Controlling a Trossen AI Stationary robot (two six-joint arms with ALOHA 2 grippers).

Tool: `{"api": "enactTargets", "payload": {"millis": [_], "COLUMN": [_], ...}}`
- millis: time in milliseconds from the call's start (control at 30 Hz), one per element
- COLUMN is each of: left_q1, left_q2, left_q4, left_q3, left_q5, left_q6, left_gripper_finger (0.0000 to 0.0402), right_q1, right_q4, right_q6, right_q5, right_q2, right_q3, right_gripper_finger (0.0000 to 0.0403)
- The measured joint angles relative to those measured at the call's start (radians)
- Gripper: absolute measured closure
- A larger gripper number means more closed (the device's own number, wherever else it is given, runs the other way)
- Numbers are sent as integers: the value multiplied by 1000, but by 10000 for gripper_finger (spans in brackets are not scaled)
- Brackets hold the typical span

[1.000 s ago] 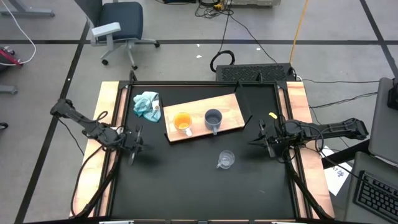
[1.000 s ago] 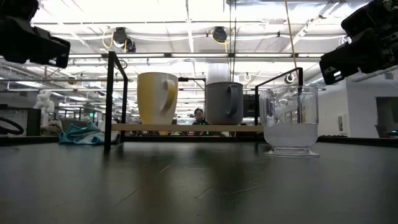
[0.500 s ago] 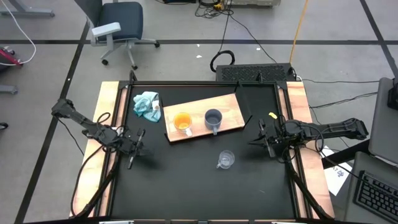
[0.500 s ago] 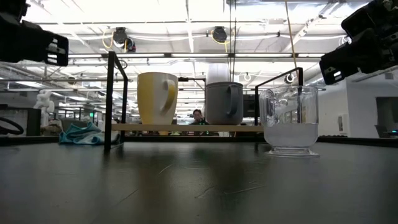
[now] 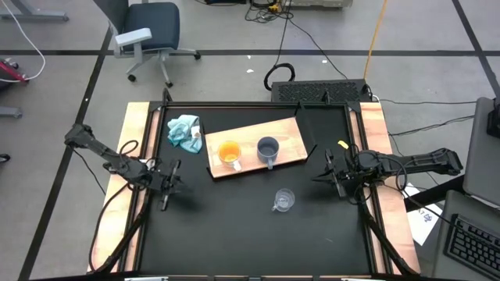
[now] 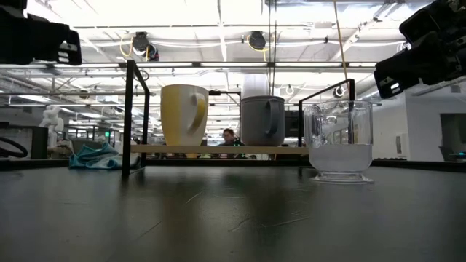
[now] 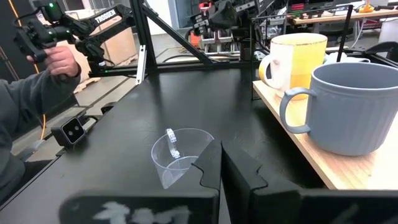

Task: Stack small to large cups/mugs on shelf
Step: Put the transparent mug on the shelf

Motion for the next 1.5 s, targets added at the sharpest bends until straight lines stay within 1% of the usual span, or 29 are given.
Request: {"api": "enactTargets", "payload": {"millis": [133, 233, 300, 433, 467, 567, 600, 700, 767, 1100, 1300, 1433, 1500], "left_q1": [23, 82, 139, 255, 283, 343, 358, 389, 400, 405, 405, 405, 405], "left_q2": [0, 0, 0, 0, 0, 0, 0, 0, 2, 2, 2, 2, 2], "left_q4": [17, 11, -6, -58, -64, -62, -60, -61, -62, -79, -89, -89, -89], "left_q3": [0, 0, 0, 0, 0, 0, 0, 0, 0, 0, 0, 0, 0], "left_q5": [-26, -47, -33, 58, 97, 259, 294, 366, 392, 382, 356, 356, 356], "left_q6": [37, 38, 21, -33, -48, -75, -86, -135, -174, -185, -185, -185, -185], "left_gripper_finger": [401, 401, 401, 401, 401, 401, 401, 401, 401, 401, 400, 401, 400], "right_q1": [0, 0, 0, 0, 0, 0, 0, 0, 0, 0, 0, 0, 0], "right_q4": [0, 0, 0, 0, 0, 0, 0, 0, 0, 0, -2, 49, 91], "right_q6": [-2, -4, -5, -3, -3, -3, -3, -3, -3, -6, -14, -14, -18], "right_q5": [0, 0, 0, 0, 0, 0, 0, 0, 0, 0, 0, -7, -32], "right_q2": [0, 0, 0, 0, 0, 0, 0, 0, 0, 0, 0, 0, 12], "right_q3": [0, 0, 0, 0, 0, 0, 0, 0, -1, -1, -1, -1, 0], "right_gripper_finger": [403, 403, 403, 403, 403, 403, 403, 403, 403, 403, 403, 403, 403]}}
